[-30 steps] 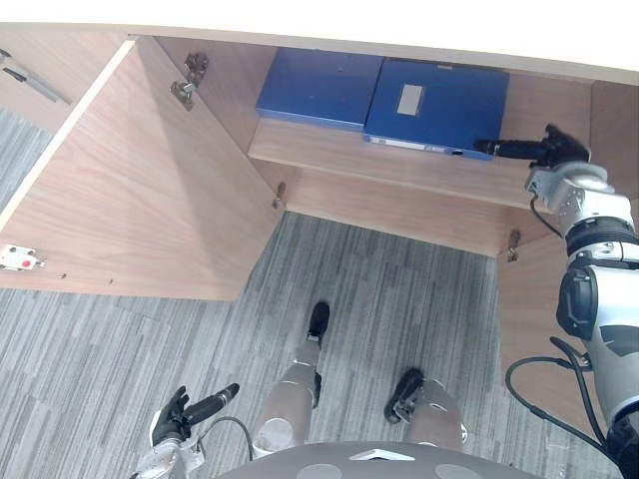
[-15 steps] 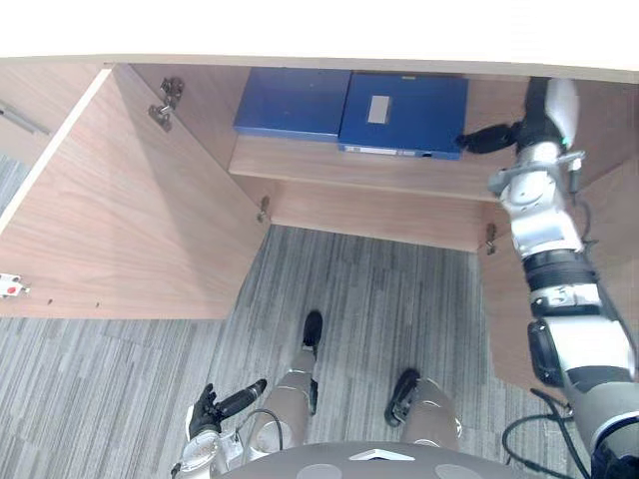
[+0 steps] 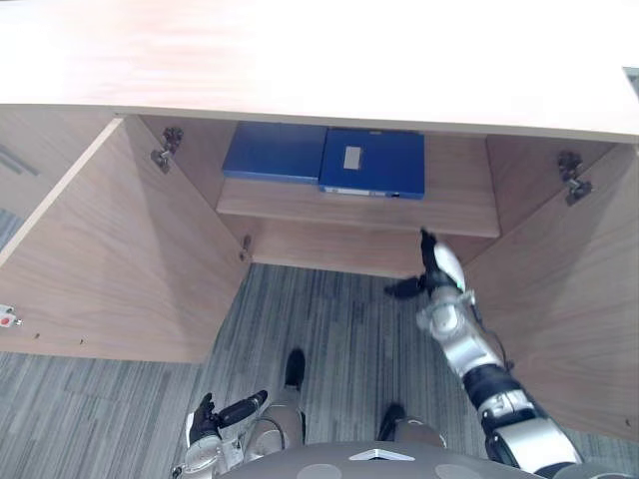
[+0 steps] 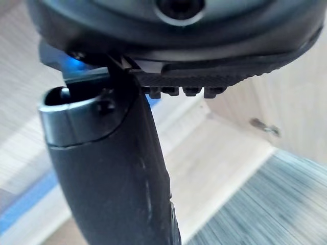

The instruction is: Walk over to the cabinet, pick up the folder, carry it to the office cabinet, place the folder inside the office cabinet, then close the office cabinet door

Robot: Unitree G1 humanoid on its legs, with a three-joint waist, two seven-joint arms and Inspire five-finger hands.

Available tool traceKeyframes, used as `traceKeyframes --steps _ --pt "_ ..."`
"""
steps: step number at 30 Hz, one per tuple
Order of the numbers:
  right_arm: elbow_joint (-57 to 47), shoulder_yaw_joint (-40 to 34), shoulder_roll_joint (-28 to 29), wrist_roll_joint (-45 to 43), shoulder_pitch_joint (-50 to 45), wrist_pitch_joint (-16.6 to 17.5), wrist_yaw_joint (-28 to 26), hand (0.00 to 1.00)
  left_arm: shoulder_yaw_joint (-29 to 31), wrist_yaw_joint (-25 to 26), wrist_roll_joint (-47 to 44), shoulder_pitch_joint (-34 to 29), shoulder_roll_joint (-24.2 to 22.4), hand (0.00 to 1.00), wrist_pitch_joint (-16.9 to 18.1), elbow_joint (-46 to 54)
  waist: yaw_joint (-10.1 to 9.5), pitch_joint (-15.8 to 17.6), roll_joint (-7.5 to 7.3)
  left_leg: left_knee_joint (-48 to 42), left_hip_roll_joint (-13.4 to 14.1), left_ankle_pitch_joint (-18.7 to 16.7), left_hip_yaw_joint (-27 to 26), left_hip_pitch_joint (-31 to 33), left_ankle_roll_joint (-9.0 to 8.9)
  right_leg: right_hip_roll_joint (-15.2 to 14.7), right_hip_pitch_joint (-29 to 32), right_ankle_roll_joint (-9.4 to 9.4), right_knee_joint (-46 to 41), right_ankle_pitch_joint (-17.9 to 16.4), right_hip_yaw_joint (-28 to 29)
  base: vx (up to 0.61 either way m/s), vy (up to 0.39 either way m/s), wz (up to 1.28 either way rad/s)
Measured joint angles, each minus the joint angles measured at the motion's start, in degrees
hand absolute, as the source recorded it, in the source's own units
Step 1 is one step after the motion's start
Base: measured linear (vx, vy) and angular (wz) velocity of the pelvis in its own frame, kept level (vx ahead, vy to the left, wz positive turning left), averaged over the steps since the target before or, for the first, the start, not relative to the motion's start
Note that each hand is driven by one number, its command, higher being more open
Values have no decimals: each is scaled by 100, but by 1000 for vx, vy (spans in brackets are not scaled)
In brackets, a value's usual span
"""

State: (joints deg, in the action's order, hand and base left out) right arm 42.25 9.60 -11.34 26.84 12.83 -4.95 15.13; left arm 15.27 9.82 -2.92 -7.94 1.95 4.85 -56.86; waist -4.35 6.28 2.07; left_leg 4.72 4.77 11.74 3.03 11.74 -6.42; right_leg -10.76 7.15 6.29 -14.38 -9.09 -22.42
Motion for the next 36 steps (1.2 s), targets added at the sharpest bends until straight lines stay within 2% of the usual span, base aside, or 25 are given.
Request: traceKeyframes --steps 5,9,12,15,17,22,24,27,30,33,36 --pt "856 64 343 -9 -528 43 -186 100 -159 10 131 82 124 100 -12 -155 38 -76 -63 3 -21 -64 -28 -201 26 84 -368 26 517 300 51 -46 23 -10" --pt "1718 99 630 -73 -792 195 -371 100 -198 16 131 58 146 100 -15 -195 14 -144 -119 3 -37 -145 8 -415 20 99 -650 31 621 299 13 -22 -1 4" --pt "2335 -527 881 -561 -935 199 -528 100 -188 14 136 5 115 100 -19 -121 -3 -155 -132 -171 -89 -275 188 -463 79 84 -846 2 598 248 -113 -14 -16 23" --pt "2438 -832 937 -1161 -1018 237 -498 100 -182 32 295 -215 45 100 -53 130 -16 -102 -159 -918 -146 -692 224 -397 98 12 -1055 -5 352 66 -129 -19 -4 5" --pt "2317 -1107 935 -1480 -1162 320 -470 100 -164 51 355 -414 -36 100 -119 404 -24 -104 -121 -1726 -111 -1093 230 -212 98 -3 -1163 -6 83 -130 -124 -50 3 1" --pt "2020 -1637 932 -2012 -1341 319 -435 100 -131 39 362 -535 -124 100 -143 567 -30 -90 -8 -2380 5 -1407 110 12 129 -5 -1082 -10 -239 -309 15 -31 10 -13" --pt "1842 -1794 935 -2108 -1424 318 -425 100 -127 22 369 -547 -131 100 -144 568 -62 -63 -8 -2444 60 -1537 -136 -8 201 -80 -977 8 -393 -341 236 19 40 -39" --pt "1808 -1849 929 -2108 -1425 312 -415 100 -126 14 471 -546 -130 100 -143 566 -65 -65 -11 -2402 59 -1588 -350 -32 250 -147 -832 33 -444 -331 445 9 41 -33" --pt "1817 -1953 937 -2150 -1419 312 -409 100 -126 17 553 -529 -129 100 -144 534 -62 -90 -20 -2145 53 -1563 -540 -174 218 -175 -799 71 -312 -264 583 31 17 -31" --pt "1867 -2054 941 -2156 -1430 307 -399 100 -120 20 559 -538 -114 100 -148 335 10 -231 -39 -1628 8 -1374 -758 -383 187 -186 -818 117 65 -103 699 98 -1 -23" --pt "2057 -2439 945 -2165 -1411 301 -394 100 -138 4 558 -486 -83 100 -156 125 66 -337 -35 -1232 -132 -1190 -780 -624 251 -256 -937 210 385 69 696 157 25 -1"
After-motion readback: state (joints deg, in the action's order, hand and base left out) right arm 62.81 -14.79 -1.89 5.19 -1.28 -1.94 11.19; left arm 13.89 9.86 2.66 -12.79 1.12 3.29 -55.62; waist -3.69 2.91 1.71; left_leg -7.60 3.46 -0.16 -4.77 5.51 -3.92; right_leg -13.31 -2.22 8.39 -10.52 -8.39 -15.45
